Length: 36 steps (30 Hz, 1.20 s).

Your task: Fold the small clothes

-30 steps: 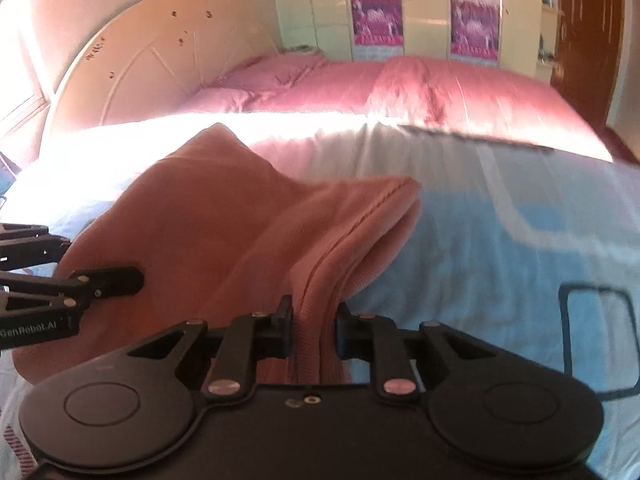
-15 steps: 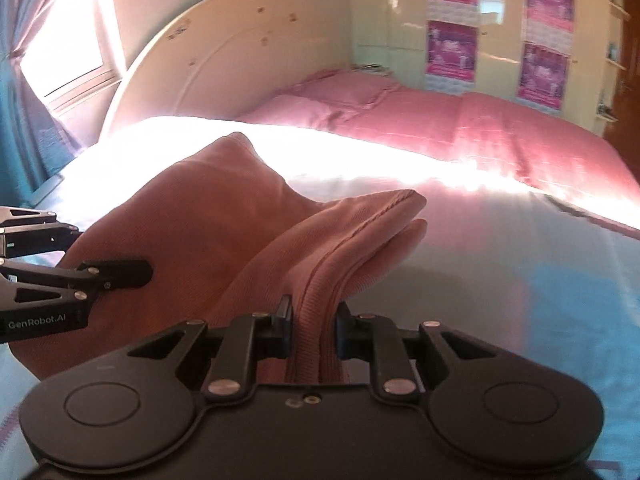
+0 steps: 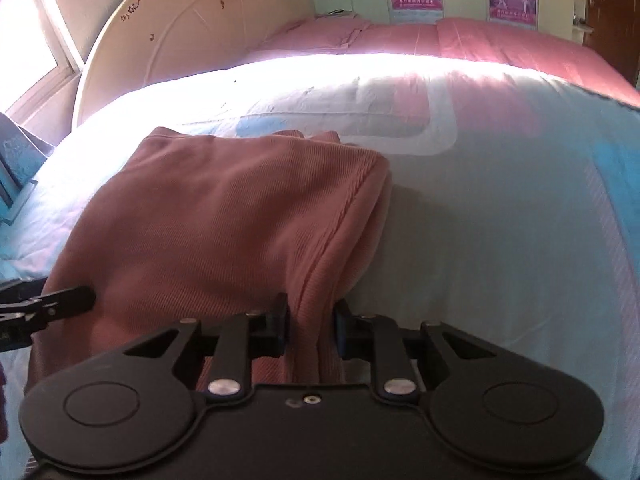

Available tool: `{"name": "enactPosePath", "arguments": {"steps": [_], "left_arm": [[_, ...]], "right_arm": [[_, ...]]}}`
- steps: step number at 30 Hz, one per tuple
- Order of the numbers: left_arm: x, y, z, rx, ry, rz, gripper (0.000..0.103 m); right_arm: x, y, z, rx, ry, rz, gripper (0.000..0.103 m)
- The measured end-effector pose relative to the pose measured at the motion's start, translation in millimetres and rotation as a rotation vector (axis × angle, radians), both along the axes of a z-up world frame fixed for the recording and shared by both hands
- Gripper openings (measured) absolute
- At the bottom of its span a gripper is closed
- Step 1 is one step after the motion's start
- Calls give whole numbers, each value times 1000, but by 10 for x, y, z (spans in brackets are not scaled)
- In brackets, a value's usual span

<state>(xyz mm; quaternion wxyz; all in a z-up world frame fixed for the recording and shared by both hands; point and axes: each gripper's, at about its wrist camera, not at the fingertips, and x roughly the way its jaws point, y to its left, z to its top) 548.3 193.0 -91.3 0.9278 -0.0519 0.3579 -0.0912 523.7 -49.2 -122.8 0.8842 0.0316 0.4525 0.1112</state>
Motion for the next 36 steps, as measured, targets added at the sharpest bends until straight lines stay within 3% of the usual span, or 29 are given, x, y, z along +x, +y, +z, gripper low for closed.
{"name": "enactPosePath", "arguments": {"steps": [1, 2, 3, 5, 7, 10, 11, 12, 14, 17, 21, 24, 27, 31, 32, 35, 36], "left_arm": [[-26, 25, 49, 16, -29, -1, 59], [-76, 113, 97, 11, -47, -12, 41], [-135, 118, 191, -4, -72, -20, 31], [-97, 125, 295, -7, -122, -67, 30], [109, 104, 296, -8, -118, -142, 30], [426, 4, 13, 38, 19, -206, 30], [475, 3, -81, 52, 32, -193, 30], [495, 48, -98, 17, 29, -182, 30], [494, 82, -32, 20, 30, -181, 30], [404, 75, 91, 27, -22, -187, 30], [254, 47, 141, -25, -21, -171, 30], [158, -141, -26, 70, 20, -173, 30], [193, -161, -87, 51, 20, -145, 30], [128, -186, -35, 75, 12, -137, 30], [52, -159, 23, 48, -2, -142, 30], [-307, -108, 110, 27, -10, -119, 29], [-409, -87, 98, 26, -8, -109, 29]], "right_arm": [[-24, 22, -4, -2, 1, -6, 20], [-39, 10, 0, -4, 1, -9, 20], [-35, 22, -7, -9, -2, -14, 21], [-37, 15, -14, -30, -9, -22, 21], [-97, 56, -8, -46, -10, -29, 21], [-85, 81, -24, -59, -6, -38, 21], [-85, 94, -23, -67, -7, -42, 22], [-80, 98, -23, -72, -6, -46, 24], [-82, 79, 25, -70, -4, -66, 25], [-184, 56, 298, -92, -105, -106, 21], [-130, 171, 440, -66, -124, -45, 17], [-122, 309, 326, -94, -64, 40, 12], [-97, 311, 17, -211, -9, 39, 1], [-107, 244, -2, -191, -33, -2, 0], [-133, 253, 39, -193, -33, -6, 1], [-387, 204, 264, -168, -73, -7, 23], [-482, 181, 304, -136, -67, 9, 22]]}}
